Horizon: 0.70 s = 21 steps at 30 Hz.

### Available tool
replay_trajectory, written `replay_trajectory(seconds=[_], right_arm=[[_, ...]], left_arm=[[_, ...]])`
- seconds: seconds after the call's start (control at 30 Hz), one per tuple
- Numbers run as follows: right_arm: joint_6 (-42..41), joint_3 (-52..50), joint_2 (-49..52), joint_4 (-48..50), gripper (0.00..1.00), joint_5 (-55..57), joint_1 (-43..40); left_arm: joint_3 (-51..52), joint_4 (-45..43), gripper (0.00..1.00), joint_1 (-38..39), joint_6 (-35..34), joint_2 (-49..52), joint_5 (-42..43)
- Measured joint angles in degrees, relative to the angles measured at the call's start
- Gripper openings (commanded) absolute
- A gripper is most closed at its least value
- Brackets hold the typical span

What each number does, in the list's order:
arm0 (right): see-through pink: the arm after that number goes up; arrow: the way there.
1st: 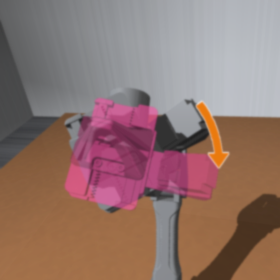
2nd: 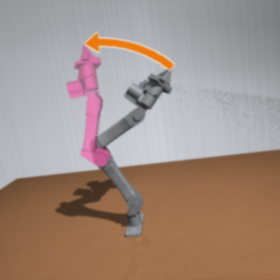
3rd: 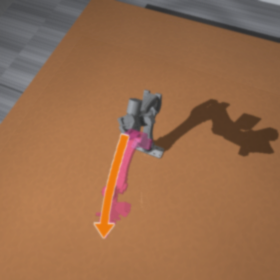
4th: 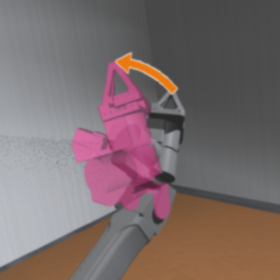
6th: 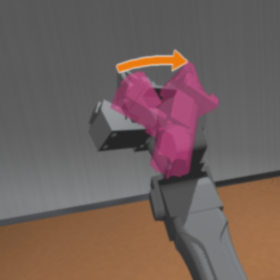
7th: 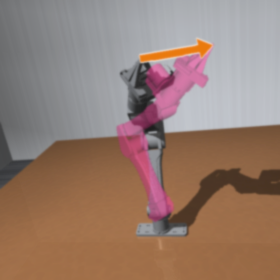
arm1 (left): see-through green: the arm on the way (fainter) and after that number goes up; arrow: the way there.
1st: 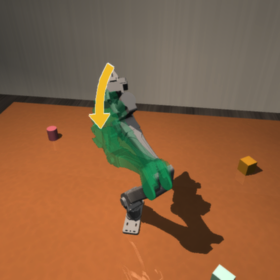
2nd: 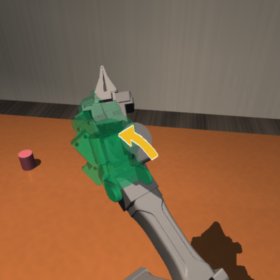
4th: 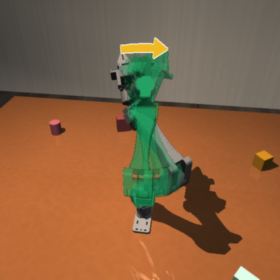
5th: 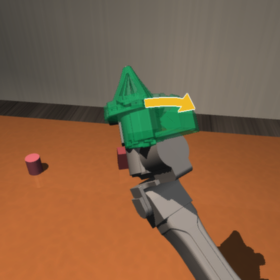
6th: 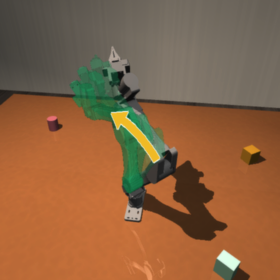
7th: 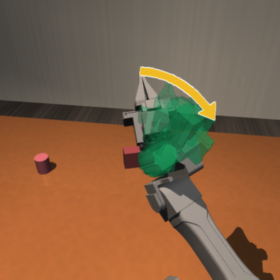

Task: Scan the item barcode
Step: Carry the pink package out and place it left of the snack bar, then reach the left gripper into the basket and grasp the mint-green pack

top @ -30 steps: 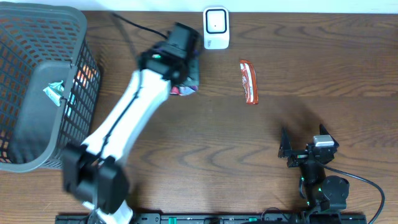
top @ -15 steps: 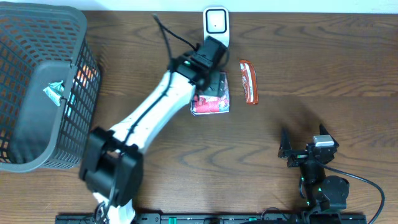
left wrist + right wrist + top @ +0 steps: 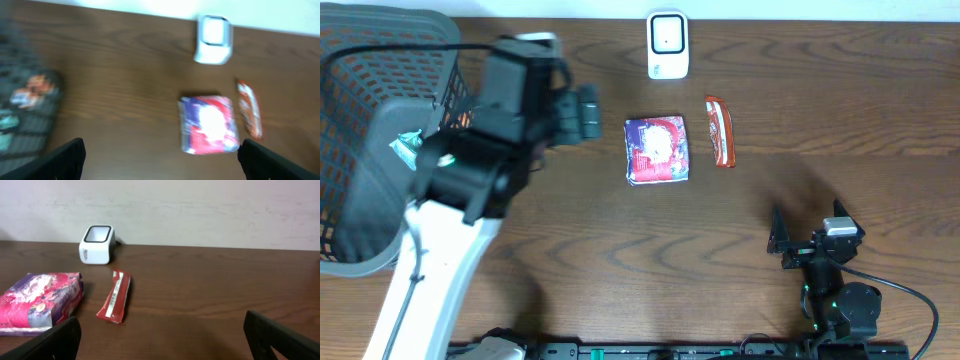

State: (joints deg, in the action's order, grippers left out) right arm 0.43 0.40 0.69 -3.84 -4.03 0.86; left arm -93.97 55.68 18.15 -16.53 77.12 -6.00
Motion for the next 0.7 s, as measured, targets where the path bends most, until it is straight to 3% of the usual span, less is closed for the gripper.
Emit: replay_trajectory(seconds=[0.43, 0.7], right_arm=[[0.00, 0.00, 0.00, 0.00, 0.99, 0.00, 0.00], [0.00, 0.00, 0.00, 0.00, 0.99, 0.00, -0.02]], left_arm=[[0.00, 0.28, 0.98, -39.01, -11.21, -2.91, -5.27], [0.00, 0.59, 0.98, -48.87, -15.50, 5.25, -5.70]])
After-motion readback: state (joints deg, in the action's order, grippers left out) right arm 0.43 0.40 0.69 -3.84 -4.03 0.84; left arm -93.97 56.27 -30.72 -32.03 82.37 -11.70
